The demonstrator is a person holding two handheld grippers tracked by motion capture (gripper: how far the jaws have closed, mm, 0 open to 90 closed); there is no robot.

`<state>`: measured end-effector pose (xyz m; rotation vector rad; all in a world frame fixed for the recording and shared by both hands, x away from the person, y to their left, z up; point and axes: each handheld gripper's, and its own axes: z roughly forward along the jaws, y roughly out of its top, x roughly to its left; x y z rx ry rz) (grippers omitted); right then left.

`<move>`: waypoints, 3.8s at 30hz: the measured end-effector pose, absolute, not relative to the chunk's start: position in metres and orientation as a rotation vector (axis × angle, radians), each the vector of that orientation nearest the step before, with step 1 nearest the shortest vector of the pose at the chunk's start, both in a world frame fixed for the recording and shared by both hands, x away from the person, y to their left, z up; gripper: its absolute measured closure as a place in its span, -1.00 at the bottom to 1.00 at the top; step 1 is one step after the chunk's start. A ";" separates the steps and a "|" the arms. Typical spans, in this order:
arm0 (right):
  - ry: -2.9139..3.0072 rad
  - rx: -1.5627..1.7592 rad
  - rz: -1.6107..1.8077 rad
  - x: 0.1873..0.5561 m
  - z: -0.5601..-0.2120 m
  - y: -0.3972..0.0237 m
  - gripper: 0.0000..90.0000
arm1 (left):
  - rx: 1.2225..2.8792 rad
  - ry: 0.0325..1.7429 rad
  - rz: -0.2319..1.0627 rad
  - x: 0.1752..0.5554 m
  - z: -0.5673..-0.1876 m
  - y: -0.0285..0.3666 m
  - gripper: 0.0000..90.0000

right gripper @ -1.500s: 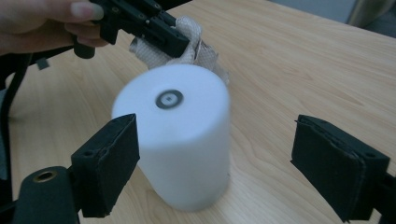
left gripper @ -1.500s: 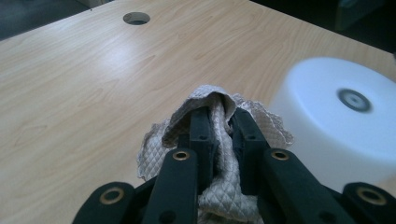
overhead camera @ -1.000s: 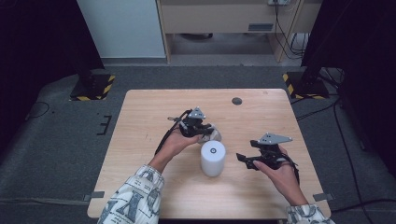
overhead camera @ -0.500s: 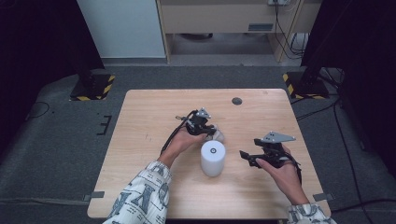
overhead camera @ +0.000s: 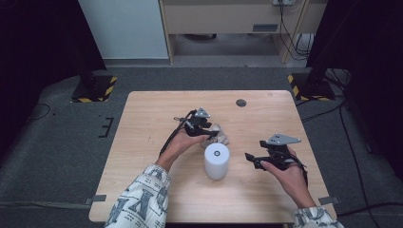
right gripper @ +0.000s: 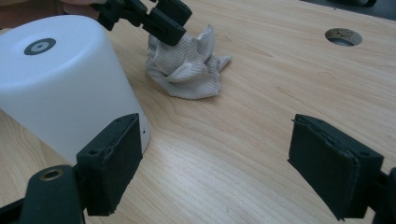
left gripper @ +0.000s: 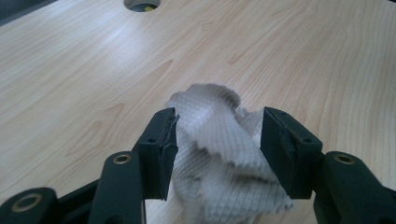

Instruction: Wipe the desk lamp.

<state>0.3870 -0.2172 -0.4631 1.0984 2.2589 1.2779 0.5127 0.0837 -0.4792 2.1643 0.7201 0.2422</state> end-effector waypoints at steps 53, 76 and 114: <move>2.832 0.775 0.954 0.531 -0.514 -0.091 0.32 | 1.989 0.883 0.365 0.439 -0.471 0.192 0.02; 2.652 0.881 1.161 0.504 -0.472 -0.142 0.67 | 2.002 0.816 0.332 0.431 -0.459 0.178 0.05; 2.534 0.823 1.333 0.433 -0.424 -0.181 0.67 | 2.060 0.576 0.113 0.400 -0.421 0.125 -0.12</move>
